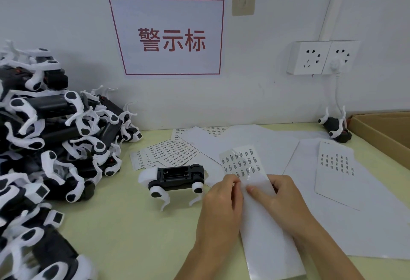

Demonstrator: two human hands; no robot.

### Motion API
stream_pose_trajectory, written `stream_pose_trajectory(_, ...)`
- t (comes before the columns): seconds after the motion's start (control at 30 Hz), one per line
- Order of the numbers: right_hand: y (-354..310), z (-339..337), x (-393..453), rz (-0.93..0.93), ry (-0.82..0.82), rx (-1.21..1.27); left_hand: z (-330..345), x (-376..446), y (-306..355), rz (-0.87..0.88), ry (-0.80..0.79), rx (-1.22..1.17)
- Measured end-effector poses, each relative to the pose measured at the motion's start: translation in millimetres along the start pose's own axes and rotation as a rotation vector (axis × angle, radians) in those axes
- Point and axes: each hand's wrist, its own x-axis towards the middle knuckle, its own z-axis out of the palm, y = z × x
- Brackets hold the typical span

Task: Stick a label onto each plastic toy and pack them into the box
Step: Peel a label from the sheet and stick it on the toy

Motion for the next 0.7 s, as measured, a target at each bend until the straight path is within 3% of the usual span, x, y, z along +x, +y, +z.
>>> stream_pose_trajectory(0.1,4.6,-10.4,1.3,0.138,-0.034,0.033,0.7,0.4,-3.1,-0.039,0.027,-0.058)
stream_pose_trajectory(0.33,17.1,-33.6,10.5,0.248,0.263,-0.01,0.2,2.7,-6.4,-0.1,0.023,-0.149)
stream_pose_trajectory(0.5,20.5,-31.2,13.1,0.205,0.454,-0.249,-0.1,3.1,-6.1,-0.09,0.001,-0.132)
stream_pose_trajectory(0.6,10.6,-22.2,8.6,0.057,0.57,-0.323,-0.3,3.2,-4.3,-0.115,-0.006,-0.153)
stream_pose_trajectory(0.63,7.0,-17.2,7.9,0.016,0.569,-0.258,-0.5,2.9,-4.0,-0.124,0.003,-0.153)
stream_pose_trajectory(0.7,0.7,-4.0,6.5,0.048,0.41,-0.055,-0.4,2.1,-3.8,-0.125,0.031,-0.139)
